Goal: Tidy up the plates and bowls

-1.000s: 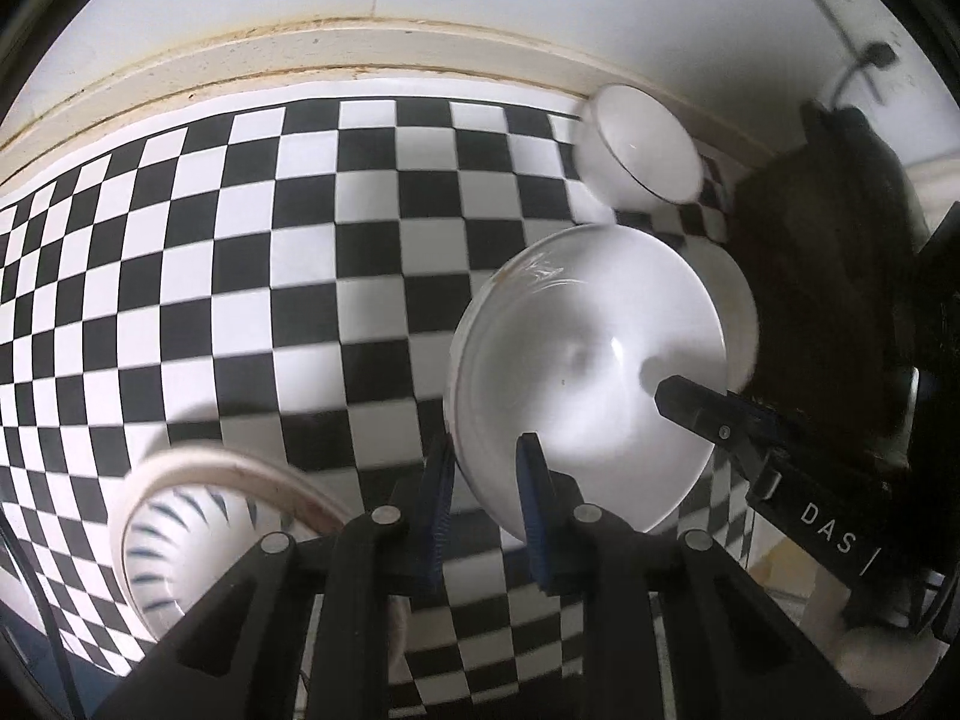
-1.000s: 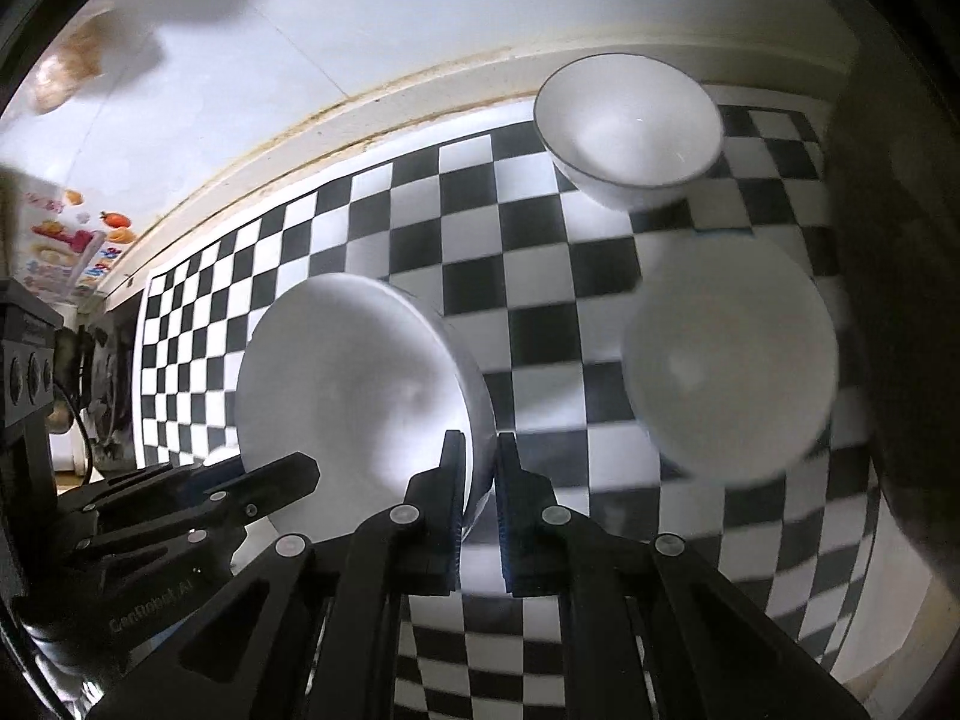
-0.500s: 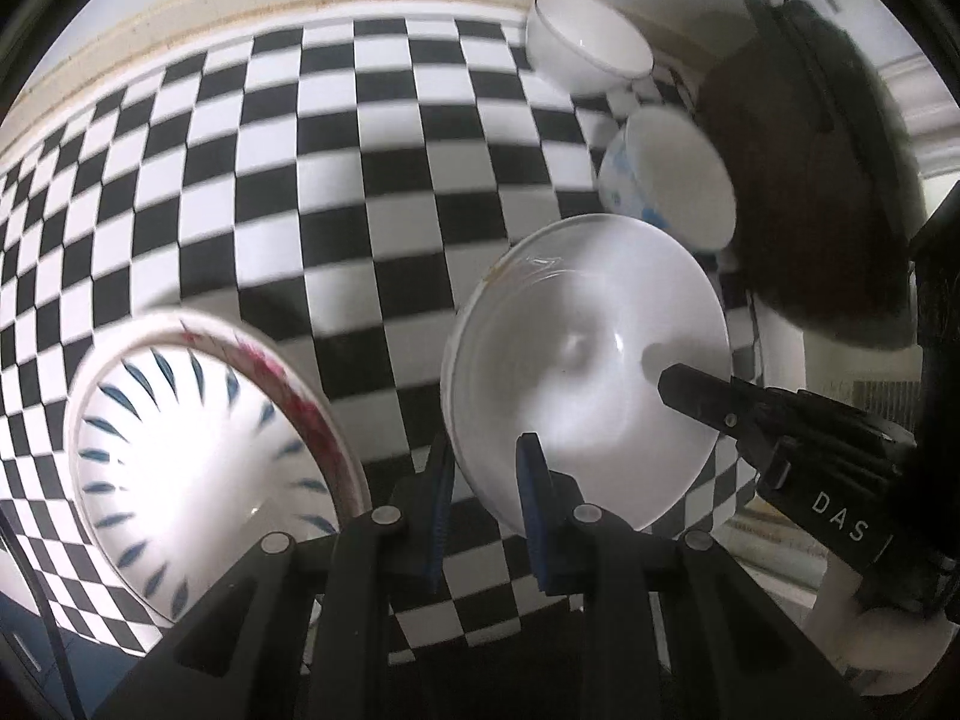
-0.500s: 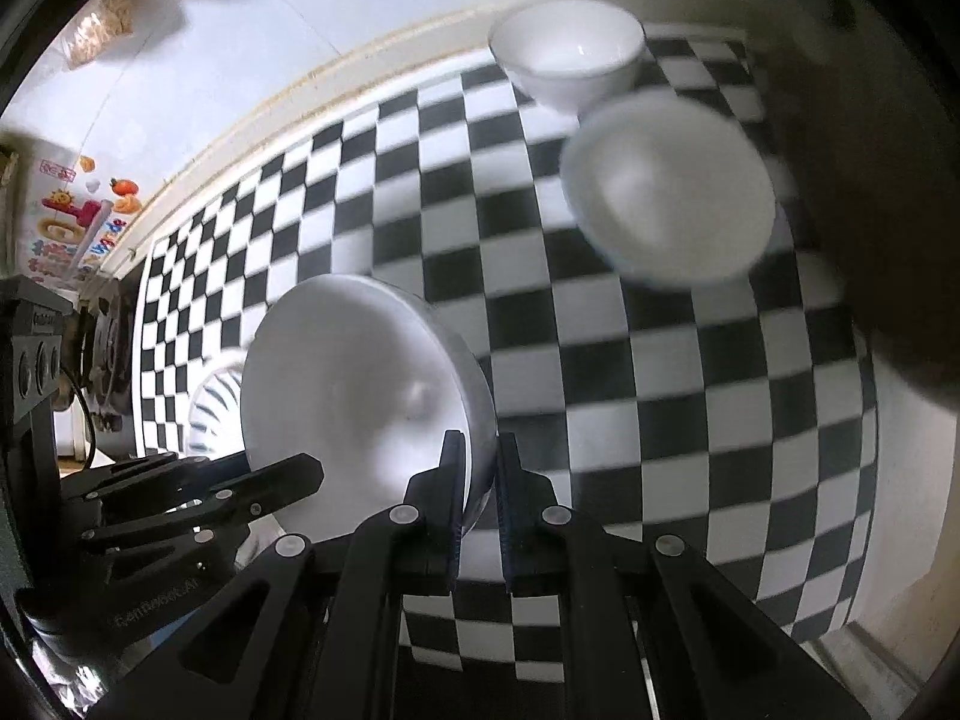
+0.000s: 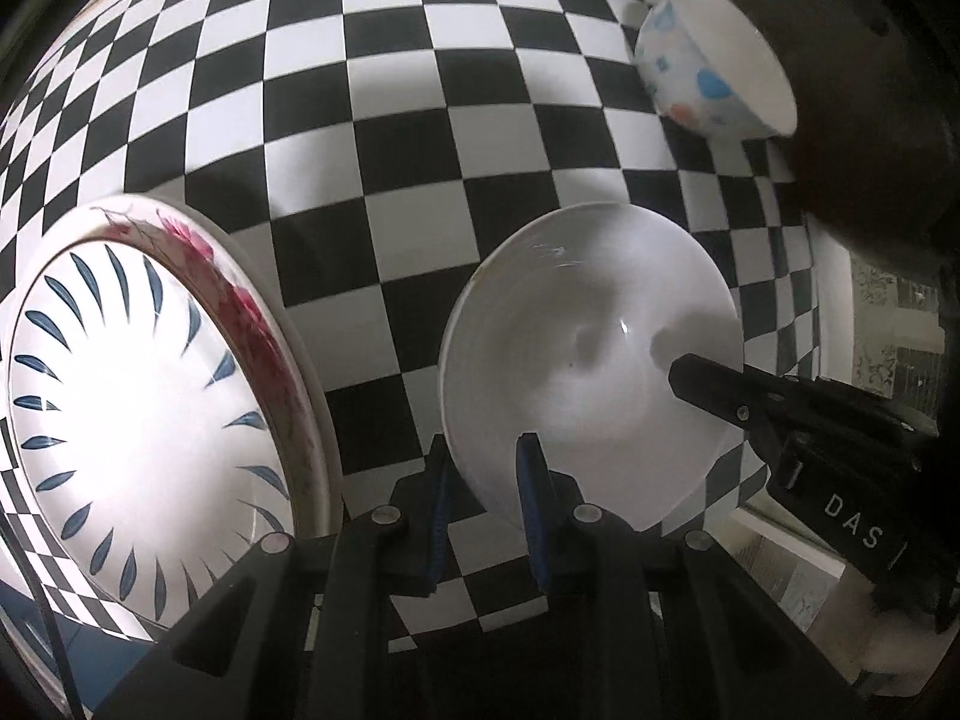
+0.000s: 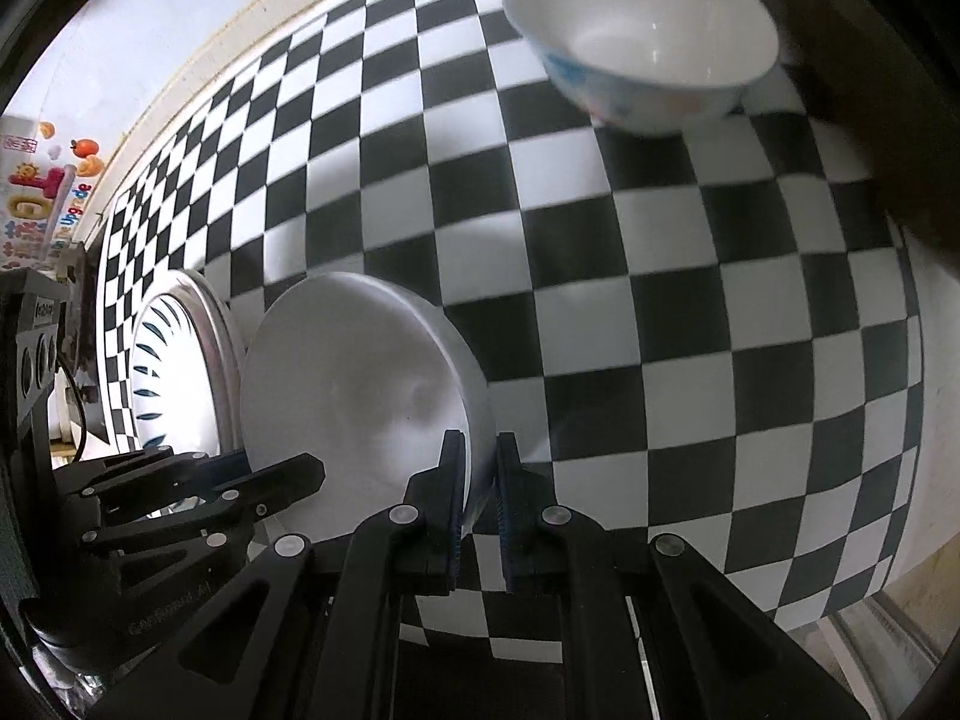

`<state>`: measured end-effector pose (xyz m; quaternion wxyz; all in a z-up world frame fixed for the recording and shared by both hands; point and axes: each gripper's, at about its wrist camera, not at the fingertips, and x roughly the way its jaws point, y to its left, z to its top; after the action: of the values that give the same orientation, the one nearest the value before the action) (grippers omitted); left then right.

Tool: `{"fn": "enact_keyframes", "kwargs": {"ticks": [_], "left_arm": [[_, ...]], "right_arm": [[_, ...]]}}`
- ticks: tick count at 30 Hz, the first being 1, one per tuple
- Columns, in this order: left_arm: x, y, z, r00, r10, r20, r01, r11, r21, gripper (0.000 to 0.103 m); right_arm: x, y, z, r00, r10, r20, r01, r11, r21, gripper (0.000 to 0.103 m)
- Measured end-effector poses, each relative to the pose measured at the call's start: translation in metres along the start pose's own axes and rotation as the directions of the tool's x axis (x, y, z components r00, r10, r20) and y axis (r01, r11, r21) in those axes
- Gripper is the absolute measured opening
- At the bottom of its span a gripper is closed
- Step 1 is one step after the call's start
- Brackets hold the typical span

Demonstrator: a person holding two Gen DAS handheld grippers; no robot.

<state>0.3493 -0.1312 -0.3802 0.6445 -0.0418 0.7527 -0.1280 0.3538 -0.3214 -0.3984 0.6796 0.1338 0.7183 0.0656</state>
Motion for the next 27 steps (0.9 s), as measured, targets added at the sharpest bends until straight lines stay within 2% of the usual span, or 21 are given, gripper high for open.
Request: {"fn": "enact_keyframes", "kwargs": {"ticks": [15,23,27], "left_arm": [[0.02,-0.014,0.002,0.999,0.027,-0.025,-0.026,0.999,0.028,0.019],[0.015,-0.015,0.001,0.998,0.05,-0.031,-0.05,0.999,0.017,0.019],[-0.004,-0.014,-0.009,0.998,0.051,-0.023,-0.051,0.999,0.008,0.021]], "right_arm": [[0.009,0.0,0.001,1.0,-0.003,-0.021,0.003,1.0,0.0,0.011],[0.011,-0.002,0.0,0.999,0.002,-0.041,-0.002,1.0,0.013,0.011],[0.004,-0.007,0.002,0.998,0.004,-0.062,-0.002,1.0,0.031,0.011]]}}
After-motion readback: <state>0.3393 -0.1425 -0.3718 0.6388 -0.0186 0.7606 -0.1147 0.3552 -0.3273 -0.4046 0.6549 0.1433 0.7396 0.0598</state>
